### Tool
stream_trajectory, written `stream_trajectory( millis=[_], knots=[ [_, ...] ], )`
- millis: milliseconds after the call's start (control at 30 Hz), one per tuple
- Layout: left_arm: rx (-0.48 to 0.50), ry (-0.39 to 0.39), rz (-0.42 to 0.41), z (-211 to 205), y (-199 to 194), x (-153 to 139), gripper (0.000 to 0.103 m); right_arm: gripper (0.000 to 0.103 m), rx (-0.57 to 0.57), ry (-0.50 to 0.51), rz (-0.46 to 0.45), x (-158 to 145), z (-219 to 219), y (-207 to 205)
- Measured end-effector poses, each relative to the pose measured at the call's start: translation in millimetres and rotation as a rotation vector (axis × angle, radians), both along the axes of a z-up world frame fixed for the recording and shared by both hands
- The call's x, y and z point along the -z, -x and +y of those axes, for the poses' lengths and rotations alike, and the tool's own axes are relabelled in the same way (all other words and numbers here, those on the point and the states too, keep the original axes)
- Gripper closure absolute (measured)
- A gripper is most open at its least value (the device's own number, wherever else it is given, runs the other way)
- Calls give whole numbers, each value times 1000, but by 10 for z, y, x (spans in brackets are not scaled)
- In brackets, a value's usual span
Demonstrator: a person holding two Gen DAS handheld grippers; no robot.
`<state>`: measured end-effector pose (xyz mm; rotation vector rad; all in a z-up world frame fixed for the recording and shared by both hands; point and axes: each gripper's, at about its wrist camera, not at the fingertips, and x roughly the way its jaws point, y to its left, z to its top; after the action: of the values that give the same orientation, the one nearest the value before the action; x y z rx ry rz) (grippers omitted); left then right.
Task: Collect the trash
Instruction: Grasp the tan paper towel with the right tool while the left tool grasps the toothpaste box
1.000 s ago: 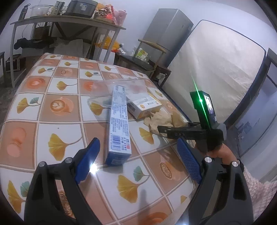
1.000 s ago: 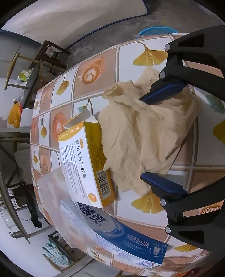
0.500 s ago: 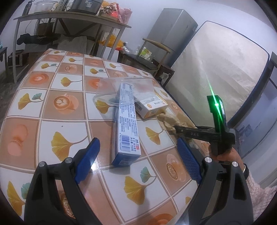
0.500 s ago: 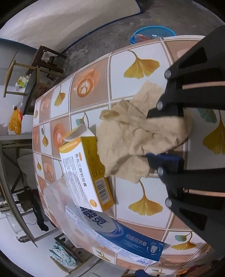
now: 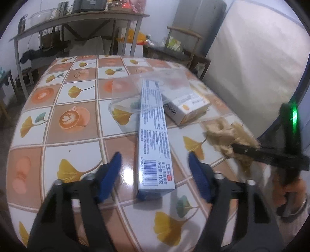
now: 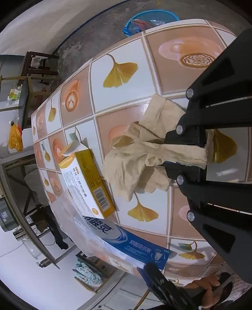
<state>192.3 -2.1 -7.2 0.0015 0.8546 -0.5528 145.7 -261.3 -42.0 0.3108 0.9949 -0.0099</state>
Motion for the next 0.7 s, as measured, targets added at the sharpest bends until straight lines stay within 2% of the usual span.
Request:
stream_trajectory(
  millis=[67,100,233,367,500,600,667,700],
  knots=[
    [3,-42,13,-57,-4,39,64,93,2,-10,-9,4,-12,20],
    [1,-54,15,-64,-1,46,68,93,3,-16,-13,8,-19,27],
    [-2,-95,15,-52,75,19,70,93,-4,-33,-25,16,-61,35],
    [23,-145,50,42,236,-22,70,93,-14,-53,-34,31,-111,53],
    [50,-147,173,217,437,-30,71,93,-17,-68,-43,44,-147,84],
    [92,-109,273,322,548,-32,68,93,-20,-75,-49,58,-174,101],
    [95,-40,303,380,524,-81,46,93,-21,-78,-52,58,-177,108],
    [90,-20,295,388,506,-105,41,93,-22,-78,-53,59,-175,108]
  ],
)
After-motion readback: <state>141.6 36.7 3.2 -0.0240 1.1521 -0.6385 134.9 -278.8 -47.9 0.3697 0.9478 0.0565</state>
